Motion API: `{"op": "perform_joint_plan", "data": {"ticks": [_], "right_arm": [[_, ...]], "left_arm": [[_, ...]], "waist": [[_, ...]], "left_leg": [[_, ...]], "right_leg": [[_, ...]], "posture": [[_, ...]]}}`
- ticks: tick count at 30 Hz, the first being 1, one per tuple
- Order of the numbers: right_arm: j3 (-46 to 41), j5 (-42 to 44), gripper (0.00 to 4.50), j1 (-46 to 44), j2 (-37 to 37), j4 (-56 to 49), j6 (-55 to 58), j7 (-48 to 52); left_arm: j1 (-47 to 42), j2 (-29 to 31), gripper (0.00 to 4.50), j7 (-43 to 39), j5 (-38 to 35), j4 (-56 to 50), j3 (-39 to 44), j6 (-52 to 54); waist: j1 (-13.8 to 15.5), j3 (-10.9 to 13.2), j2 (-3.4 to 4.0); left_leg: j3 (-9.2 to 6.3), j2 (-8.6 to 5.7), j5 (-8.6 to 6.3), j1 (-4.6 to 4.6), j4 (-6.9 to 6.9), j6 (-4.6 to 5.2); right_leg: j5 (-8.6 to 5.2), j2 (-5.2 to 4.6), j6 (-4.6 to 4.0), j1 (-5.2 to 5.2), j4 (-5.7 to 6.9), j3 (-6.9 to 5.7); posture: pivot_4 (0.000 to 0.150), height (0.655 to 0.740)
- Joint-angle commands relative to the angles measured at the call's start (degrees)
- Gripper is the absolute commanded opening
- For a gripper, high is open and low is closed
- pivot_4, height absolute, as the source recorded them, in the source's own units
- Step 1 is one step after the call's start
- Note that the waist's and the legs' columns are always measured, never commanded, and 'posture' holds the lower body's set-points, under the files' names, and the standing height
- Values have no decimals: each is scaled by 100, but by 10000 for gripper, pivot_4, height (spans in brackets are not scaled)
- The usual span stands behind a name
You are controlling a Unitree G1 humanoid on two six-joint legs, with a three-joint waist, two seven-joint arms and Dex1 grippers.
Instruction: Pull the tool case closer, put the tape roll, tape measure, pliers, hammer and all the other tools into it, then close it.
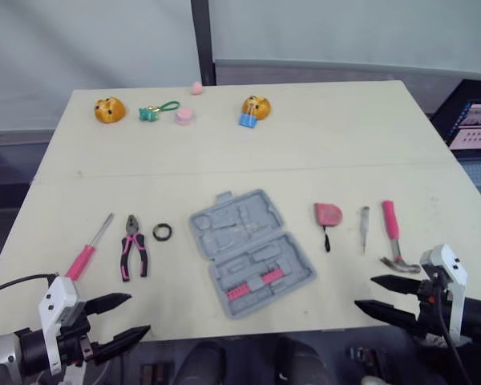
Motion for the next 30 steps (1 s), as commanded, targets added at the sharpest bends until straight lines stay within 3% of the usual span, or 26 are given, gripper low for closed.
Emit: {"op": "perform_joint_plan", "data": {"ticks": [1,23,28,30], "right_arm": [[-46,21,45000,-24,-49,18,-70,117],[-77,-48,45000,20,-15,25,-65,178],[67,-2,45000,-693,-244,124,100,-76],[153,-28,45000,-956,-262,161,64,-67]], "left_arm": [[107,14,44145,-37,6,-161,86,-10],[14,91,44145,31,-9,-244,-34,236],[-1705,696,44145,853,-639,348,-269,1764],[-2014,720,35746,830,-681,356,-363,1813]], "waist": [[0,0,0],[1,0,0],[30,2,5],[3,0,2]], "left_leg": [[0,0,0,0,0,0],[0,0,0,0,0,0],[-10,-9,9,2,9,-5],[-12,-8,16,3,9,-11]], "right_leg": [[0,0,0,0,-1,0],[0,0,0,0,0,1],[1,-1,1,-8,10,7],[5,0,2,-8,19,11]], "posture": [[1500,7155],[1500,7155],[1500,7155],[1500,7155]]}}
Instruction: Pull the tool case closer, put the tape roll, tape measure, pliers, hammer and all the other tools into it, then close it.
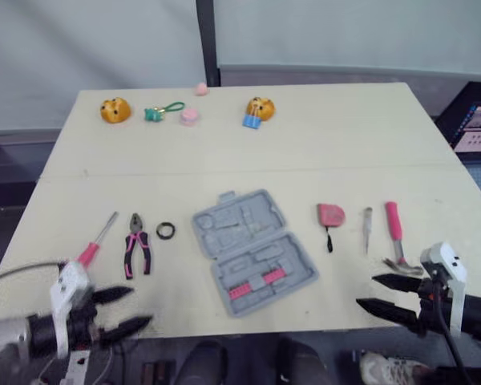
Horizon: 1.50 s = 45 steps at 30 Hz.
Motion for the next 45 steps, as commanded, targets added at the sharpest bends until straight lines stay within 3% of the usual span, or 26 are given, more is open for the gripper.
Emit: {"op": "perform_joint_plan", "data": {"ticks": [1,3,7,10,16,22,27,36,45], "right_arm": [[131,22,42554,-389,-110,26,-70,-48],[400,-53,37005,-824,-188,154,-49,-92],[1169,-351,15959,-1804,-219,534,-29,-238],[1812,-705,282,-2498,-108,910,-58,-365],[2862,-1447,282,-3445,184,1720,-257,-400],[3759,-1950,282,-4265,632,2488,-256,-209],[4266,-2500,282,-4788,1004,3260,-488,-208],[4679,-3162,282,-5381,1619,4328,-961,-97],[4770,-3628,282,-5691,2151,5054,-1343,53]], "left_arm": [[-320,48,30836,60,-251,-31,-160,214],[-579,103,21278,164,-292,-27,-329,425],[-1006,245,104,302,-141,-13,-864,671],[-1345,166,0,481,-64,70,-1217,737],[-1691,60,0,793,202,65,-1964,943],[-2208,-468,0,1659,753,400,-2462,1046],[-2572,-690,0,1727,851,644,-2732,1197],[-2987,-999,0,1498,812,1115,-3154,1461],[-3018,-1206,0,1268,1103,1540,-3526,989]], "waist": [[-38,-2,3],[-109,-2,2],[-190,-1,-1],[-182,-1,-3],[-168,-1,-4],[-178,-2,-6],[-186,-3,-8],[-197,-3,-8],[-278,-3,-8]], "left_leg": [[0,1,-1,1,-2,-2],[11,8,-1,2,-8,-5],[28,5,-2,-14,-12,-5],[40,6,-1,-14,-10,-4],[46,6,7,-18,-8,-12],[60,5,11,-23,-7,-13],[62,0,15,-24,-6,-18],[62,-3,16,-26,-3,-20],[61,-4,17,-26,-3,-22]], "right_leg": [[-1,1,-1,0,7,0],[-3,6,-3,-8,19,1],[-3,6,-3,-38,21,2],[-2,6,-2,-44,24,7],[-2,6,-1,-58,37,15],[-1,8,0,-73,49,26],[-1,13,0,-78,53,28],[-1,15,0,-80,56,28],[-2,18,0,-82,58,28]], "posture": [[1500,7155],[1500,7155],[1500,7155],[1500,7155],[1500,7155],[1500,7155],[1500,7155],[1500,7155],[1500,7155]]}}
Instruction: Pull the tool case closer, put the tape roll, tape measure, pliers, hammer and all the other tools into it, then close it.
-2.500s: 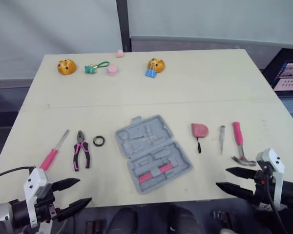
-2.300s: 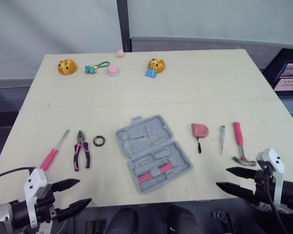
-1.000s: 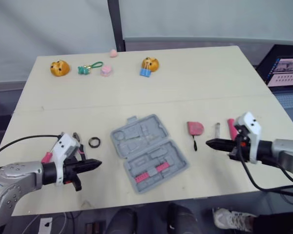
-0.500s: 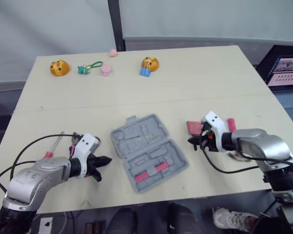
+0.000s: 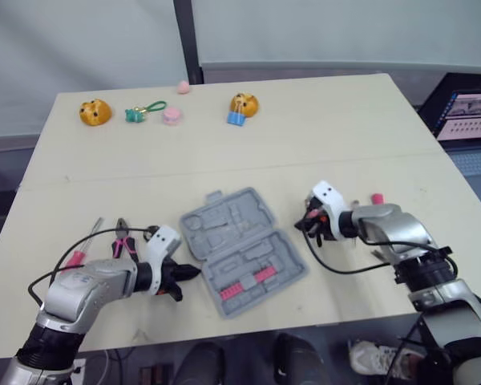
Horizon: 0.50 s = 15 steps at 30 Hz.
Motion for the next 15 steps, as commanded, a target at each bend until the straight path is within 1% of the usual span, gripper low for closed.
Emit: {"op": "perform_joint_plan", "data": {"ticks": [1,9,15], "right_arm": [[5,-145,282,-149,104,126,-207,169],[52,-394,282,-332,474,607,-519,343],[51,-394,282,-322,663,432,-473,518]], "left_arm": [[-46,-110,0,-72,192,136,-91,-310],[-64,-241,0,-175,519,454,-172,-738],[-78,-340,0,-223,649,586,-258,-892]], "waist": [[-27,0,0],[-63,-1,0],[-58,-2,0]], "left_leg": [[-1,0,0,-1,0,0],[-3,1,0,1,0,-1],[-3,2,1,3,0,-1]], "right_leg": [[0,0,0,0,0,0],[0,0,0,1,1,0],[0,0,0,2,4,2]], "posture": [[1500,7155],[1500,7155],[1500,7155]]}}
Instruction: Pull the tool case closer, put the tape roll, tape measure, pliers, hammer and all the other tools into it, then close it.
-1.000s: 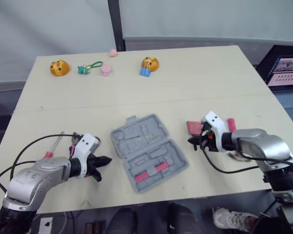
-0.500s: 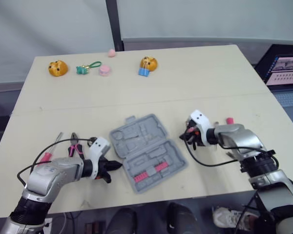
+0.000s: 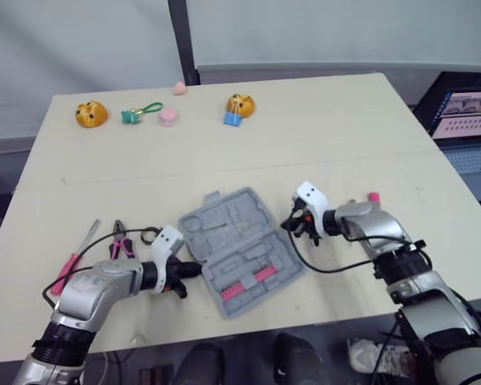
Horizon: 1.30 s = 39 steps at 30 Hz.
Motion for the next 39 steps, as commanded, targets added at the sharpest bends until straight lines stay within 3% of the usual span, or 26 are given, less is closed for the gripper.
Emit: {"op": "perform_joint_plan", "data": {"ticks": [1,16,39], "right_arm": [[4,28,282,4,95,-274,55,189],[-78,219,282,868,-274,-1958,878,266],[-537,905,282,2499,-545,-4680,2567,-437]], "left_arm": [[3,-74,0,28,169,123,-87,-63],[7,8,0,-192,149,186,-11,121],[610,326,0,-439,-226,-841,42,946]], "waist": [[5,0,0],[6,-3,3],[18,-3,2]], "left_leg": [[0,0,0,0,0,0],[-3,-1,0,1,0,0],[1,4,-1,1,-8,-1]], "right_leg": [[0,0,0,0,0,0],[0,-2,0,-1,8,2],[-1,-2,-2,-6,3,6]], "posture": [[1500,7155],[1500,7155],[1500,7155]]}}
